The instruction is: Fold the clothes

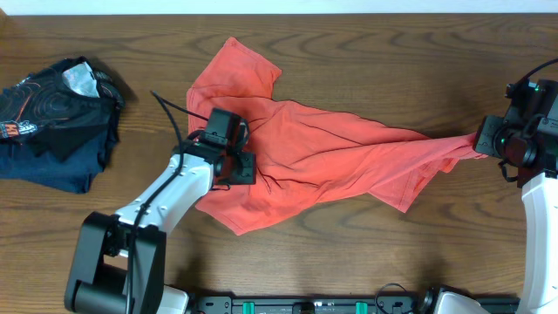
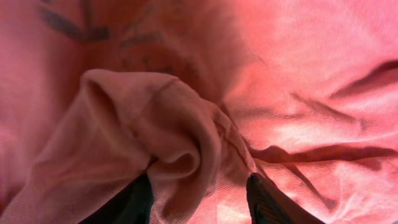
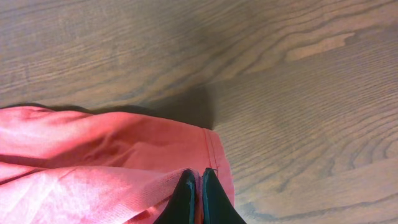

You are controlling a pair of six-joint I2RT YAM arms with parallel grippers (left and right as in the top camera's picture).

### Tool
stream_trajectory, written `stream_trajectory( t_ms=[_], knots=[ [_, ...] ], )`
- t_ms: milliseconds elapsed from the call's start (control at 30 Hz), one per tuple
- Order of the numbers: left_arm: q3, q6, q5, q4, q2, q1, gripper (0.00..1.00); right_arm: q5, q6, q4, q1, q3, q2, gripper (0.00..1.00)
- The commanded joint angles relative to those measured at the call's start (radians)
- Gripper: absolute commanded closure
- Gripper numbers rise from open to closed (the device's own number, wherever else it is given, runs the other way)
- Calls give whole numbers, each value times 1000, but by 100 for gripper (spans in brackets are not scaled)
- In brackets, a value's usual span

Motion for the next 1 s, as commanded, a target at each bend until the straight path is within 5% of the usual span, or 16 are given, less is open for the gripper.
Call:
stream_trajectory(
  t_ms=[0, 233, 600, 967],
  knots=[
    [-5, 18, 5, 13, 13, -3, 54, 15, -16, -2, -3, 1, 1, 99],
    [-5, 18, -104, 71, 12, -3, 55, 15, -16, -6, -3, 0, 1, 99],
    [0, 10, 64, 70, 13, -6, 63, 16, -17, -5, -3, 1, 1, 99],
    [-3, 10, -32, 76, 55, -10, 62, 19, -17, -9, -3, 0, 1, 99]
  ],
)
